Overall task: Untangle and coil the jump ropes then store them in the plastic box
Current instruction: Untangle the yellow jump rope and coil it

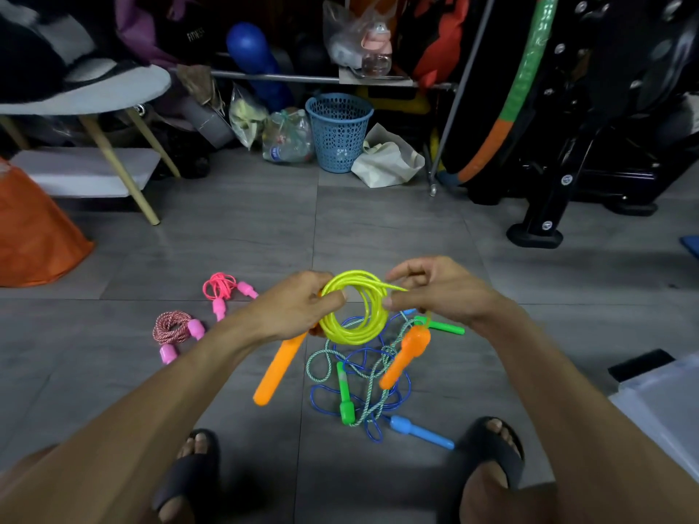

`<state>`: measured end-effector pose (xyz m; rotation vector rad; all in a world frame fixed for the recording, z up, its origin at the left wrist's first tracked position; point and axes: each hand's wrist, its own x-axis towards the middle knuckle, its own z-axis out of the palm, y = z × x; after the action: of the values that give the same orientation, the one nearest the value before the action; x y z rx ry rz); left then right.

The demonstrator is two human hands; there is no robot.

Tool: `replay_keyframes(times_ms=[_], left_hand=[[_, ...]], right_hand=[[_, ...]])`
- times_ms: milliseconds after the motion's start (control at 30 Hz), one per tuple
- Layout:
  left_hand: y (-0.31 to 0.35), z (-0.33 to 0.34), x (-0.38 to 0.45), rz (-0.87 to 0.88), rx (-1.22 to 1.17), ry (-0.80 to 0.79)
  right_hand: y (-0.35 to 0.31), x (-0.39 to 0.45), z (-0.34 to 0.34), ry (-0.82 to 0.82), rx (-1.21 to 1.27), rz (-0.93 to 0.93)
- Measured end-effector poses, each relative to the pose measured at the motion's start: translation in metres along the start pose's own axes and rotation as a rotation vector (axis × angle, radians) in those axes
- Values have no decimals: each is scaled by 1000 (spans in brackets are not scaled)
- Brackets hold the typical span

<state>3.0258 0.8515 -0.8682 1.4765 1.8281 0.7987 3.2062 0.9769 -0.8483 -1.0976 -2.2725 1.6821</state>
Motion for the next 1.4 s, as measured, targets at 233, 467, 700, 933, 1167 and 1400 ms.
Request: replay_keyframes(times_ms=[233, 467, 700, 933, 1167, 1400], left_hand=[[3, 7, 0, -45, -166, -159], [8, 22, 3, 36, -288, -263], [0, 18, 6, 40, -261, -206], [0, 16, 3, 62, -283, -241], [0, 20, 3, 107, -289, -207], [-6, 22, 7, 167, -178, -21]], right_hand=[[23, -1, -30, 402, -553, -57], [7, 5, -14, 324, 203, 114], [-5, 1, -8, 63, 613, 207], [-5, 3, -9, 363, 553, 7], [8, 10, -7, 372, 505, 98], [7, 4, 4, -32, 449, 107]])
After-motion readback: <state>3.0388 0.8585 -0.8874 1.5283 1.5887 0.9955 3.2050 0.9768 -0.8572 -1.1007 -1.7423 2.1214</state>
